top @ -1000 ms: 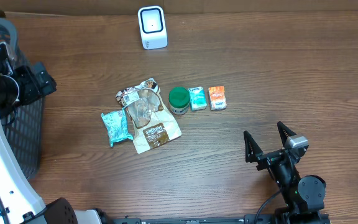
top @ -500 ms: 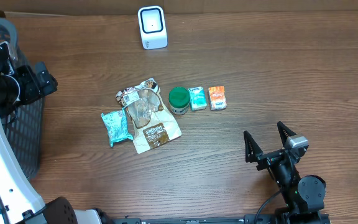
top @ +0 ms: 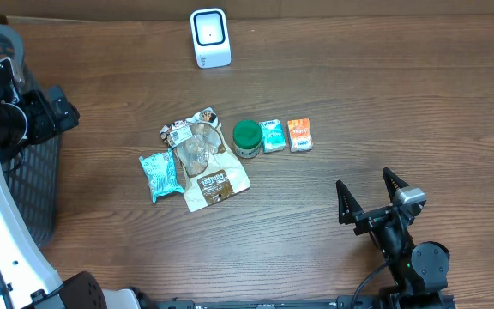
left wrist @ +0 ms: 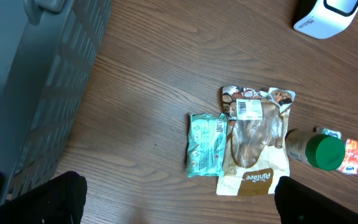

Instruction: Scan the item barcode

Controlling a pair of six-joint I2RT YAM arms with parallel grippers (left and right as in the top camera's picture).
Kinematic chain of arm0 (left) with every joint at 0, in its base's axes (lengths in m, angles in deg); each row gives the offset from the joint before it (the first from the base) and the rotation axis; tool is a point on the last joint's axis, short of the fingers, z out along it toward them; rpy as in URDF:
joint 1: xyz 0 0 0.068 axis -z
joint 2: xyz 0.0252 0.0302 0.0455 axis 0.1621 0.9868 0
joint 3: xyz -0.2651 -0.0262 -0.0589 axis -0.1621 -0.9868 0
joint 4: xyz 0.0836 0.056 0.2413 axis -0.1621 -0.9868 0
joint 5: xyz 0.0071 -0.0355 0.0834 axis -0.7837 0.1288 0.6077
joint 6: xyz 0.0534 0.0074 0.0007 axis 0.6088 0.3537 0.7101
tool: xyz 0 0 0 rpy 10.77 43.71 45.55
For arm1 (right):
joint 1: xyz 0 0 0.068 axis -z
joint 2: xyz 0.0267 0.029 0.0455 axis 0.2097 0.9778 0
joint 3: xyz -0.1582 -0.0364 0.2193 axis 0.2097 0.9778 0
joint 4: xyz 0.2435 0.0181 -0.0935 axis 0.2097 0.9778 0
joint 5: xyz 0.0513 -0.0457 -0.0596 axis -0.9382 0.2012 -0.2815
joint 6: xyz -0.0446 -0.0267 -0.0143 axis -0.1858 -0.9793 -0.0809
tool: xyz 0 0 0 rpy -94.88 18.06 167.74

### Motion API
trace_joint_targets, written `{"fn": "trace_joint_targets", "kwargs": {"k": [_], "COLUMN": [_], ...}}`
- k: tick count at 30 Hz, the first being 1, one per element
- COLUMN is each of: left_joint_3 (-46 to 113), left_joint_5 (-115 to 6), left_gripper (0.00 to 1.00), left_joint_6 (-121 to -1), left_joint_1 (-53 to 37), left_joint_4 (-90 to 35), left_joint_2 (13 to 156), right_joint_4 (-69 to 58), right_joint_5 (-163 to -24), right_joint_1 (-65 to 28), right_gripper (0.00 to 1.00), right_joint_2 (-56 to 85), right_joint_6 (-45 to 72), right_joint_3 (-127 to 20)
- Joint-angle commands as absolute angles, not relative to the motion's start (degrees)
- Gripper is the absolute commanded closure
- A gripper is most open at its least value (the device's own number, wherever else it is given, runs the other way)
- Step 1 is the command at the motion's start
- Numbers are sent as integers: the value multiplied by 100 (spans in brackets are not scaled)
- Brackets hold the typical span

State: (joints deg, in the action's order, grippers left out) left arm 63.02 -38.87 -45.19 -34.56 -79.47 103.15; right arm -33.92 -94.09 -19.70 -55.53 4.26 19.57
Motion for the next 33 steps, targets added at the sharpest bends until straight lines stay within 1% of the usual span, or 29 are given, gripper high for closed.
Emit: {"fn": "trace_joint_targets", "kwargs": {"k": [1,23,33], "left_joint_3": [6429,6429,6429], "left_joint_5": [-3994,-3994,-3994], "left_gripper": [0,0,0], "left_joint_6": [-4348,-4348,-4348], "left_joint_1": [-3452,-3452,-3452], "left_joint_4": [-7963,-7963,-7963], "left_joint_2": [10368,10368,10368], "right_joint_4": [-3412,-3412,-3438], "right_joint_5": [-9374,-9363,-9577], "right_joint_1": [-2003,-2003,-2003], "right_gripper": [0,0,0], "right_joint_2": [-5599,-5599,-5599], "right_joint_6": [428,430,433], "right_joint_3": [2019,2019,2016]}}
